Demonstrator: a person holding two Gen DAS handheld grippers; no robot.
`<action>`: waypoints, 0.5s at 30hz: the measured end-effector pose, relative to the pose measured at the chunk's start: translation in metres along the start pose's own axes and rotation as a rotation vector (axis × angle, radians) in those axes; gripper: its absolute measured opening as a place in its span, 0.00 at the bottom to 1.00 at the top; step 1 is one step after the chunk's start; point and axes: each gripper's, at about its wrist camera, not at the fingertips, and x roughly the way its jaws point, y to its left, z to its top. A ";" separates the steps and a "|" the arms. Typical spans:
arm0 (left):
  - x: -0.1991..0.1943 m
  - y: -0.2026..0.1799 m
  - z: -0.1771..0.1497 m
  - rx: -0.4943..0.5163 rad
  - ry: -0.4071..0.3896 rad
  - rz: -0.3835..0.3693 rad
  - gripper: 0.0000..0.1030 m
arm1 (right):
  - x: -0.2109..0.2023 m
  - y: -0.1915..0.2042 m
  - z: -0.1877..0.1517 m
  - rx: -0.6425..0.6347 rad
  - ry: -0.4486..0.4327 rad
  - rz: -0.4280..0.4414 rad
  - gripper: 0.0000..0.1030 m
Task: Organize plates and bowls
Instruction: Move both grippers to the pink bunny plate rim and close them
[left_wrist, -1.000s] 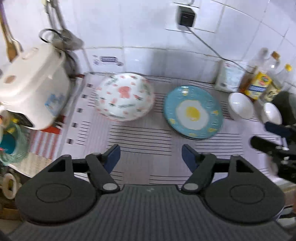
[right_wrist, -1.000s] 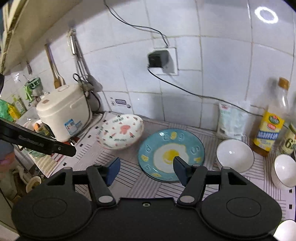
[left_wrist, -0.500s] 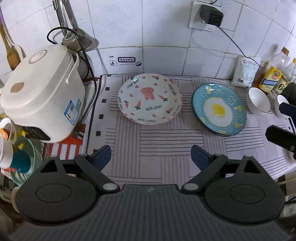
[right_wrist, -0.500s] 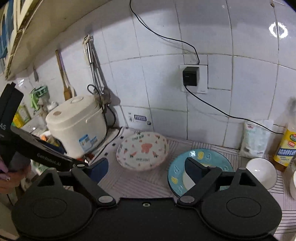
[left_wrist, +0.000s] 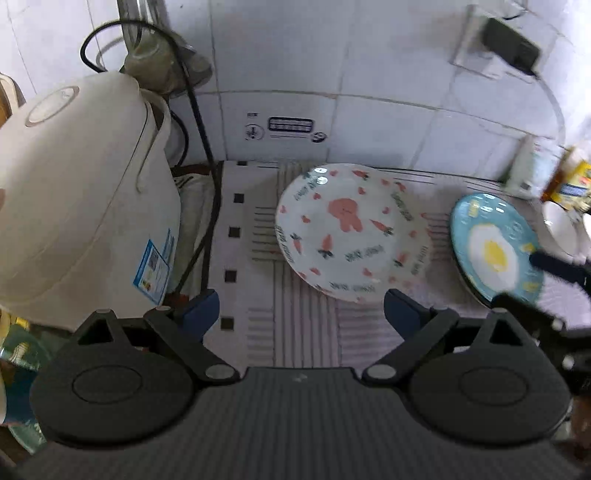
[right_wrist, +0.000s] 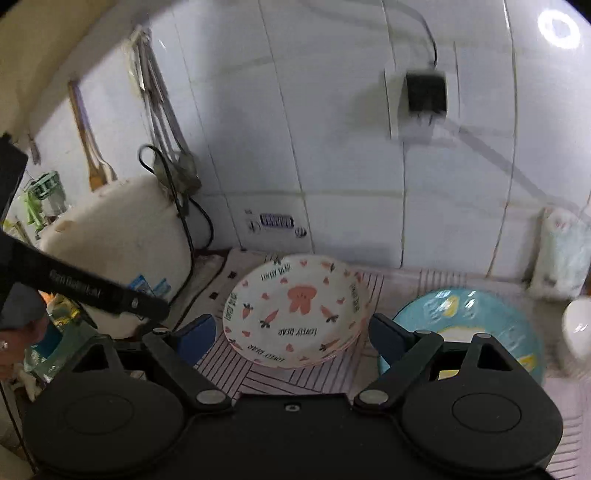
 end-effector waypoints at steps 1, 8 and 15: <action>0.008 0.001 0.001 0.007 -0.013 -0.005 0.94 | 0.008 -0.003 -0.005 0.030 0.004 0.000 0.88; 0.068 0.010 0.003 -0.072 -0.020 -0.060 0.93 | 0.062 -0.015 -0.039 0.225 0.018 -0.031 0.84; 0.119 0.012 0.011 -0.065 0.030 -0.072 0.85 | 0.104 -0.021 -0.057 0.311 0.008 -0.054 0.69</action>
